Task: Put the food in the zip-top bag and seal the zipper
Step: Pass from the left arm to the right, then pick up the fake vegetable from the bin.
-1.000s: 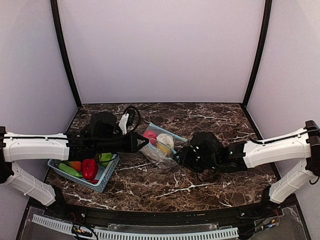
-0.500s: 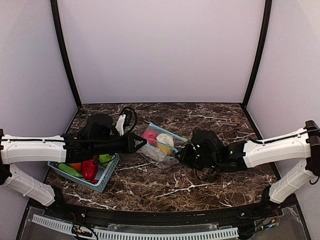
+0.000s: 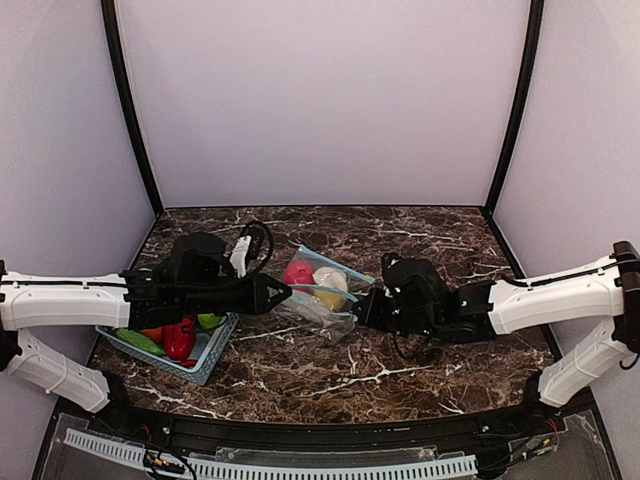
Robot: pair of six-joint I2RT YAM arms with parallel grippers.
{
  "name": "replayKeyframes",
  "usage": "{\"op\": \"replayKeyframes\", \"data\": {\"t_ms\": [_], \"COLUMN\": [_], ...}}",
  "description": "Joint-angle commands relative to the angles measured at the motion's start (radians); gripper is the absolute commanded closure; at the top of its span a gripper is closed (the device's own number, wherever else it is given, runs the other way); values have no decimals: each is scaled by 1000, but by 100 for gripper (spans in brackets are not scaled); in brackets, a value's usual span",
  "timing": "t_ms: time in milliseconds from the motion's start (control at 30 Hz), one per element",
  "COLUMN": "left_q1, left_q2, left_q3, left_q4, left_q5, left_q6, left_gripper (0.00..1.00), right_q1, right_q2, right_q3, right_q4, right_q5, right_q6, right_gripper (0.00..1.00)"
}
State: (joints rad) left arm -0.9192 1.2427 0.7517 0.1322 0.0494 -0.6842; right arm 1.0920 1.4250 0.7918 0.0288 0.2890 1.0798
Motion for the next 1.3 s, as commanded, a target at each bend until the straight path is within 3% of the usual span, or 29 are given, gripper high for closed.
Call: {"op": "replayKeyframes", "data": {"t_ms": [0,67,200,400,500,700,1000,1267], "left_q1": [1,1,0,26,141,336,376,377], "left_q2": [-46,-59,-96,-157,-216,-333,-386,-403], "left_q3": [54,89,142,213,188,78,-80,-151], "left_q4": [-114,-191,-315,-581,-700,-758,-908,-885], "left_q5": [-13,-24,-37,-136,-135,-57,-154,-194], "left_q6": [59,88,135,143,116,83,-19,-41], "left_gripper": [74,55,35,20,18,17,14,12], "right_q1": [-4,0,3,4,3,5,5,5], "right_q2": [-38,-52,-79,-103,-98,-68,-45,-42], "right_q3": [38,58,97,133,142,162,173,165], "right_q4": [-76,-130,-224,-290,-293,-290,-264,-258], "right_q5": [37,57,103,129,130,115,91,81], "right_q6": [-202,-250,-333,-402,-412,-417,-429,-429], "right_gripper": [100,100,100,100,100,100,100,100]}}
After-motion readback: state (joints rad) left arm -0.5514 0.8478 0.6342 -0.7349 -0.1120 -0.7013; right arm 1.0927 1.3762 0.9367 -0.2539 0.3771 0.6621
